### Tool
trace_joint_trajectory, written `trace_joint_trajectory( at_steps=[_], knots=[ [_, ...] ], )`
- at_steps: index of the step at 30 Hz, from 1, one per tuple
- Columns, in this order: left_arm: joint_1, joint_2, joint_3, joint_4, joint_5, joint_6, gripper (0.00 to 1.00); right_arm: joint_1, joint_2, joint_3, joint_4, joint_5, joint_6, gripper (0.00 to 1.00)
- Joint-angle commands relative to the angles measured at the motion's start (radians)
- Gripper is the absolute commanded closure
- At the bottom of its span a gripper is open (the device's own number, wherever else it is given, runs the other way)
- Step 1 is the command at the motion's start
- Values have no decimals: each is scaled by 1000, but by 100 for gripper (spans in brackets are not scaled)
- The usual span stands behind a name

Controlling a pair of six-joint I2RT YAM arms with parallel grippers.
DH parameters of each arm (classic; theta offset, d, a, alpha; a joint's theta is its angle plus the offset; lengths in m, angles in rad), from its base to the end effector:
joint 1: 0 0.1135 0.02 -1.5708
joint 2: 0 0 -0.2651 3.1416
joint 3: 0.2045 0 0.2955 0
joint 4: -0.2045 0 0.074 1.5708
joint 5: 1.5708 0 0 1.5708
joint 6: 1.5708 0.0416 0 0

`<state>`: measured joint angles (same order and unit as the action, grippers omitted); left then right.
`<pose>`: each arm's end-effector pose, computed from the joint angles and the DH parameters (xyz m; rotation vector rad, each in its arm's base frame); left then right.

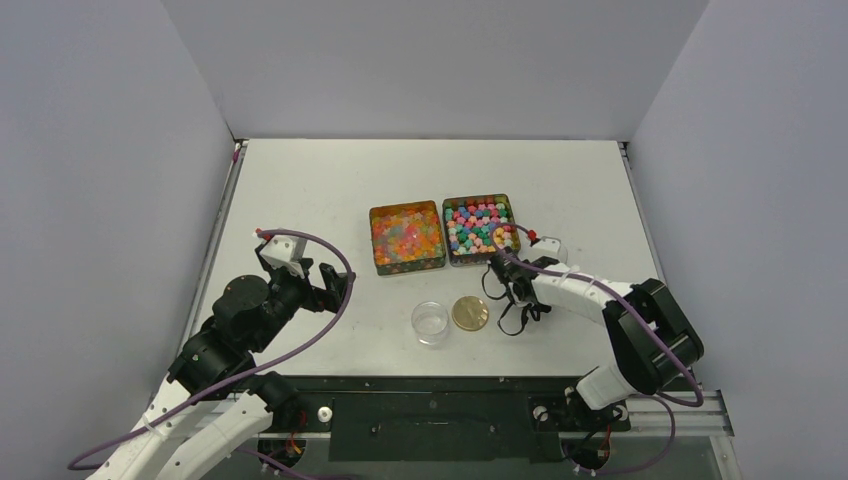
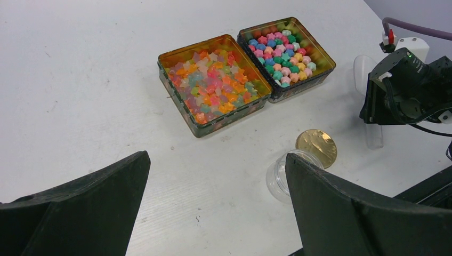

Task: Pack the candies
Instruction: Pick up the spatula from the center of the board.

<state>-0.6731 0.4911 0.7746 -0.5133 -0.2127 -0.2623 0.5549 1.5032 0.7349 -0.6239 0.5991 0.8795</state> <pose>0.1297 -0.0922 0.3510 0.2197 1.8075 -0.4758 0.2428 0.1229 0.1134 0.4876 2.5358 -0.4489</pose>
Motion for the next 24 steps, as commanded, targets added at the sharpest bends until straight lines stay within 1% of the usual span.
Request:
trace_joint_trajectory(
  at_steps=[1,13,19,24],
  knots=[
    [-3,-7,2,20,-1,-6,4,-7,-50,-13,7,-2,29,100],
    [-3,6,3,19,-4,-5,4,18,-338,2,-93,7,2,100],
    [-3,16,2,17,2,-8,4,98,-423,60,-129,18,-59,100],
    [-3,32,3,20,24,-18,4,203,-438,135,-136,-6,-151,100]
  ],
)
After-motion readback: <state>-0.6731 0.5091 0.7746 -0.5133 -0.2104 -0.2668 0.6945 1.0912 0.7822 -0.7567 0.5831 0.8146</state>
